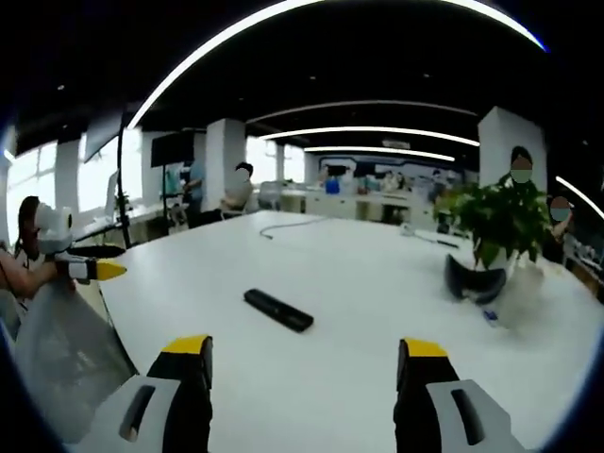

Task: Press the specified remote control buttons in sequence, fully releasing each button before pressing the next.

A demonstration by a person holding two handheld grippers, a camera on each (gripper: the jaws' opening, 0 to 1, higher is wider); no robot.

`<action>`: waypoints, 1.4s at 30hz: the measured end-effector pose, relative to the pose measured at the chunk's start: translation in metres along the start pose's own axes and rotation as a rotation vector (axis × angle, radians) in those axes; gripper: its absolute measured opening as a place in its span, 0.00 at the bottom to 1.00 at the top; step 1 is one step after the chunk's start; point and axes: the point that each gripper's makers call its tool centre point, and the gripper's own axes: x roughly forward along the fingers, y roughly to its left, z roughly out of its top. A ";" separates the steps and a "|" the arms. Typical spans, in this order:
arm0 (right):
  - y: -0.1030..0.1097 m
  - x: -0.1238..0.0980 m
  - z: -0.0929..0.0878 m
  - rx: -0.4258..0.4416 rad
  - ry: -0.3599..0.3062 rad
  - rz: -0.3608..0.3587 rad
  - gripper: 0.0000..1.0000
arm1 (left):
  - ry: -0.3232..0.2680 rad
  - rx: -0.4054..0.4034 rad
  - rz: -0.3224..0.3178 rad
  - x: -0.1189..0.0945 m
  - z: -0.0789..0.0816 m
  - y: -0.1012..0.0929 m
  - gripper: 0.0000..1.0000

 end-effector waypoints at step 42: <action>-0.024 -0.002 -0.009 -0.079 0.073 -0.160 0.77 | 0.045 0.043 -0.182 0.008 -0.008 -0.023 0.86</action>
